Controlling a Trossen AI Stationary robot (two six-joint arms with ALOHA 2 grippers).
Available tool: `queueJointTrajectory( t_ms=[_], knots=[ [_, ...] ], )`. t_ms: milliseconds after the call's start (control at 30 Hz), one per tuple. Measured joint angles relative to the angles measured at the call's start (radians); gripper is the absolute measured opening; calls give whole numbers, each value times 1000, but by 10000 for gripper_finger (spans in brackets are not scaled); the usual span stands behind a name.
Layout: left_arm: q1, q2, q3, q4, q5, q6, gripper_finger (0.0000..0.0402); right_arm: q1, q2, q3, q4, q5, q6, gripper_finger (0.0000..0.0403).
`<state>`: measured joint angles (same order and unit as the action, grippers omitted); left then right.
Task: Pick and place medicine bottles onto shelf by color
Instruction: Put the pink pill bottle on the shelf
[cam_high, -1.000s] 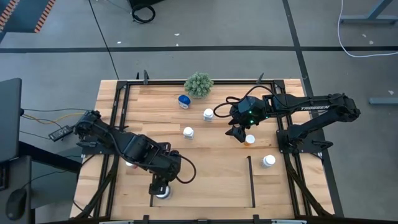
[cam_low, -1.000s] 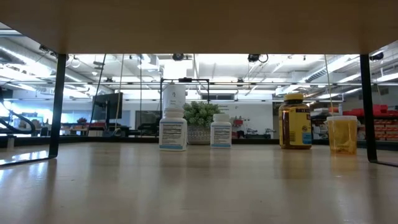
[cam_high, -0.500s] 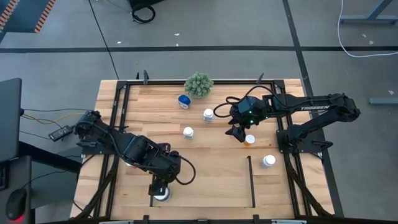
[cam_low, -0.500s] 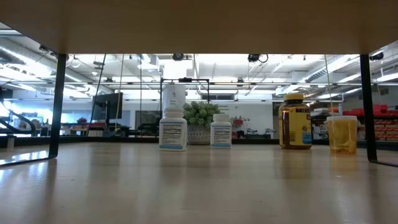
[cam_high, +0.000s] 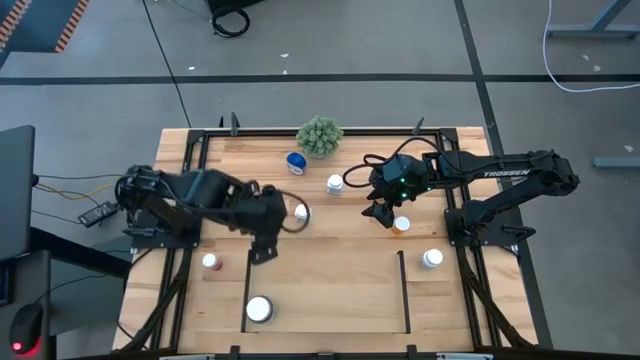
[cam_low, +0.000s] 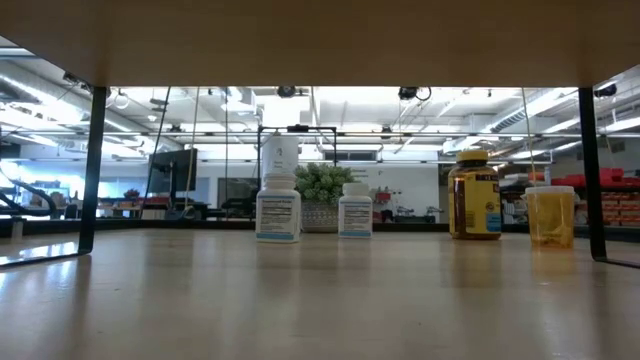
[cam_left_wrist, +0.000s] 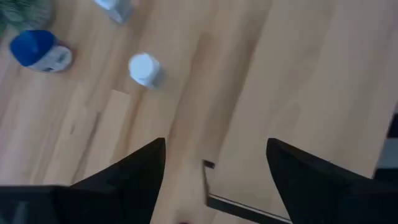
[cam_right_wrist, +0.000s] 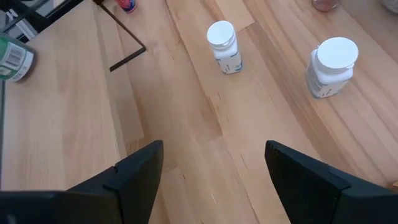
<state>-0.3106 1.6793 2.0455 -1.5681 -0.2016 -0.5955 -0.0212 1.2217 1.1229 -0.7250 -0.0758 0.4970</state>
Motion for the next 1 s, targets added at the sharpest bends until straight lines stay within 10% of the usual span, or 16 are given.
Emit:
queueJointTrajectory(
  t_ms=[533, 1000],
  knots=[
    [-36, -445, -625, -5, 169, -3, 285, 0, 0, 0, 2, 49, 71, 289],
    [-231, -507, -1003, 120, 252, 54, 286, 0, 0, 0, 2, 99, 184, 289]
  ],
)
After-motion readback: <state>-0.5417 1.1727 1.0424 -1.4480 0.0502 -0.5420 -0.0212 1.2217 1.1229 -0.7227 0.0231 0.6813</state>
